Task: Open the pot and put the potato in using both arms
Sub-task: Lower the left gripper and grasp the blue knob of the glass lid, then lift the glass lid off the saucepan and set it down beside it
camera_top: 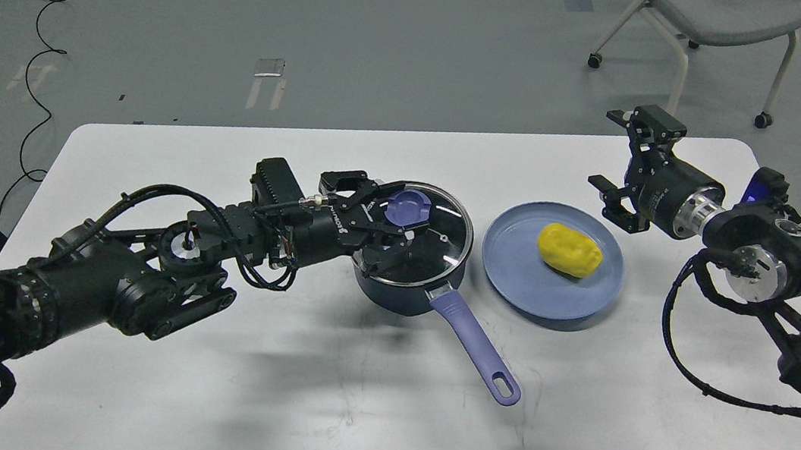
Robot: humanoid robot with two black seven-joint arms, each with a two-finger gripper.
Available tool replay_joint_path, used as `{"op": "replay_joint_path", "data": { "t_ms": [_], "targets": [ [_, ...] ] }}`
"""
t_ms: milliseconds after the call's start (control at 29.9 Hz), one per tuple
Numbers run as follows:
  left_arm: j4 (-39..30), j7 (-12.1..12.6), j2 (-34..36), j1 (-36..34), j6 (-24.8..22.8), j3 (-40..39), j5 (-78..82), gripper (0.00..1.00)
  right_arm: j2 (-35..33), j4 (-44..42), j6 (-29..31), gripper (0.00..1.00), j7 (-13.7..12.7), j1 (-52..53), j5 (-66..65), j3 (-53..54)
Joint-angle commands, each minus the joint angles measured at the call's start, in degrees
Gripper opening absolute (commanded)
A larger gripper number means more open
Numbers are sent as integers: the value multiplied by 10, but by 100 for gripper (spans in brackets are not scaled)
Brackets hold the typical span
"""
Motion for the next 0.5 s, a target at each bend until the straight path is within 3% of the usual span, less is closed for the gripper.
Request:
{"op": "replay_joint_path", "data": {
  "t_ms": [0, 468],
  "targets": [
    [-7, 0, 3, -3, 0, -1, 0, 64, 0, 0, 0, 100, -1, 0, 0, 0],
    [-77, 0, 57, -35, 0, -12, -10, 65, 3, 0, 0, 100, 0, 1, 0, -1]
  ]
}}
